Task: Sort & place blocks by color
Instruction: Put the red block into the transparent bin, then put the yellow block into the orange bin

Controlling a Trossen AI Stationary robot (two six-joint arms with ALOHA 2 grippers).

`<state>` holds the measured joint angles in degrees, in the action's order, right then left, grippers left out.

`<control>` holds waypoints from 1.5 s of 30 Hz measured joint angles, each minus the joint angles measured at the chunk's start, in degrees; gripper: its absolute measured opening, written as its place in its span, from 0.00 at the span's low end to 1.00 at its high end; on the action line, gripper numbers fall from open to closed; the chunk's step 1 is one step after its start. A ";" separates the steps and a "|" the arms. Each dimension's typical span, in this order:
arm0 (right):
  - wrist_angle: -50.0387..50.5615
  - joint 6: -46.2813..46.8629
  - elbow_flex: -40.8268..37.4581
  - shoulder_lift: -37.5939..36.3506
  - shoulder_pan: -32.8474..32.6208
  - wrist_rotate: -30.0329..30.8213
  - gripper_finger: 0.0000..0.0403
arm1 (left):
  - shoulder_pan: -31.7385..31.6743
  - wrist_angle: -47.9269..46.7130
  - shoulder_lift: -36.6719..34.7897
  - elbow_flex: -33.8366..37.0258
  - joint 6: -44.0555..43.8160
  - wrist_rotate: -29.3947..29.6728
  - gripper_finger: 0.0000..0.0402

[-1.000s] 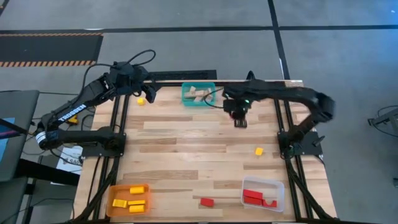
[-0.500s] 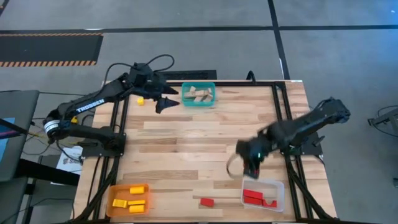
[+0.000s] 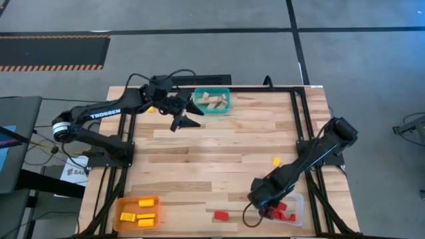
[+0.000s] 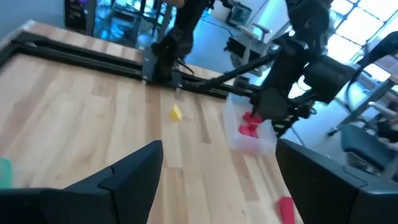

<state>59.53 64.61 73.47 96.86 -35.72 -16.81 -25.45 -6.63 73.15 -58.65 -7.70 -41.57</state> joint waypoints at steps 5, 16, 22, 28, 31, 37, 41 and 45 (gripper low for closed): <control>2.07 -2.44 0.00 5.34 -0.68 -2.50 0.32 | 0.33 -3.10 -1.30 0.00 -0.57 -0.85 0.75; 6.77 -6.32 0.03 2.64 2.11 -5.66 0.74 | 1.79 -9.95 -6.05 0.00 -0.09 -1.52 0.75; 7.96 0.18 0.07 -5.36 4.14 3.71 0.78 | 4.13 -17.60 -8.70 0.00 3.86 5.52 0.75; 13.21 9.54 0.15 -12.85 9.30 20.32 0.75 | 5.19 -30.24 -9.12 -0.02 0.39 27.22 0.75; 21.34 13.52 0.04 -15.11 14.73 22.07 0.74 | 3.98 -38.70 -8.63 -0.02 -3.09 37.67 0.75; 19.44 7.94 -8.76 -20.74 28.15 20.09 0.74 | 1.48 -46.19 -8.23 0.00 -2.51 40.58 0.75; 9.53 5.44 -21.60 -25.44 36.50 15.04 0.74 | 1.37 -46.60 -8.33 0.00 -2.45 40.74 0.75; 3.53 9.11 -29.98 -27.29 39.23 12.39 0.74 | 1.37 -46.58 -8.35 0.00 -2.08 40.75 0.75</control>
<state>63.06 73.71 43.49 69.57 3.51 -4.42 -24.08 -53.22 64.79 -58.65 -9.78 -0.82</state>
